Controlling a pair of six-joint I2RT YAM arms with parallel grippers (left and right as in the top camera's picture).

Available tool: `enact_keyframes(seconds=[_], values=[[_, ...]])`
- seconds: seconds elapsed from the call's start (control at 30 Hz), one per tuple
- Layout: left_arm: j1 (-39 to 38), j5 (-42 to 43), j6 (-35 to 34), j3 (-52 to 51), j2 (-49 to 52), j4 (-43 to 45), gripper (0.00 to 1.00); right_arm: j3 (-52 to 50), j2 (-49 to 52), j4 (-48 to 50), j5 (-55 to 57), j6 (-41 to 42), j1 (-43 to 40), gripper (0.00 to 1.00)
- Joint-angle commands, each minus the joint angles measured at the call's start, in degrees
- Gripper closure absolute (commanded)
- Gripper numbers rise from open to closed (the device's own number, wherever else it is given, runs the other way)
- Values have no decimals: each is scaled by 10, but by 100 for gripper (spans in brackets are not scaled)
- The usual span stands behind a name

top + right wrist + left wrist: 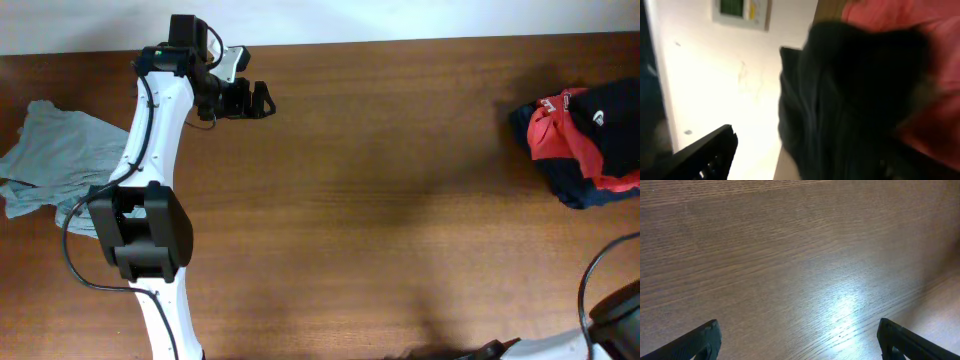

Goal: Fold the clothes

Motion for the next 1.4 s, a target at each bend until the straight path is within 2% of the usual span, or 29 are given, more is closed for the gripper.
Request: enact_keyframes(seconds=[0.0, 0.13, 0.23, 0.43, 0.57, 0.7, 0.9, 0.97, 1.03, 1.17, 1.23, 1.37], values=[[1, -2, 2, 10, 0, 4, 1, 11, -75, -13, 6, 9, -37, 15], [1, -2, 2, 10, 0, 11, 1, 11, -127, -17, -16, 21, -74, 13], [2, -2, 3, 16, 0, 22, 1, 12, -166, 19, -64, 25, -79, 11], [2, -2, -4, 118, -1, 10, 1, 37, -236, 80, -169, 27, -24, 6], [0, -2, -9, 232, -1, -48, 1, 52, -283, 80, -220, 26, 43, 1], [0, -5, -12, 341, -1, -128, 1, 52, -316, 78, -241, 24, 123, 1], [2, -123, -79, 504, -1, -282, 1, 52, -330, 3, -231, -17, 238, 1], [2, -159, -82, 556, -1, -323, 1, 52, -328, -75, -198, -77, 275, 1], [2, -172, -82, 585, -6, -328, 1, 52, -326, -173, -124, -145, 310, 1], [2, -175, -82, 584, -29, -319, 1, 52, -314, -335, 107, -256, 382, 1], [2, -184, -82, 584, -30, -317, 1, 52, -305, -381, 235, -296, 421, 1], [2, -202, -82, 582, -30, -328, 1, 52, -296, -421, 382, -351, 475, 1]])
